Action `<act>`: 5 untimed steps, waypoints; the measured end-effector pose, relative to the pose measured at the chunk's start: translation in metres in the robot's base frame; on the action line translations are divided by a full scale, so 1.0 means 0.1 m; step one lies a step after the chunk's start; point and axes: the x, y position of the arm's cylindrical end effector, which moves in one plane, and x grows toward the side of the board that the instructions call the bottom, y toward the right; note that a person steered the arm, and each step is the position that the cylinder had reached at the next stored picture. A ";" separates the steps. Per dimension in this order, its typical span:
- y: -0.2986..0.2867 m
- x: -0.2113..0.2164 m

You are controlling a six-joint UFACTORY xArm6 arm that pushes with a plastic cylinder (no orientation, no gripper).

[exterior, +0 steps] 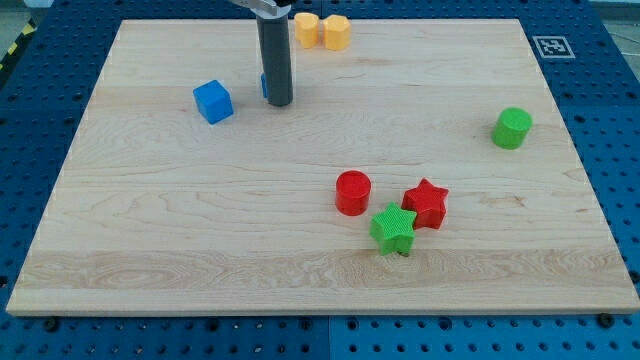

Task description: Move the blue triangle towards the bottom of the yellow heart

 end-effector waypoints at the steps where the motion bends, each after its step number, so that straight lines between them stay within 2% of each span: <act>1: 0.00 0.05; 5: -0.06 -0.15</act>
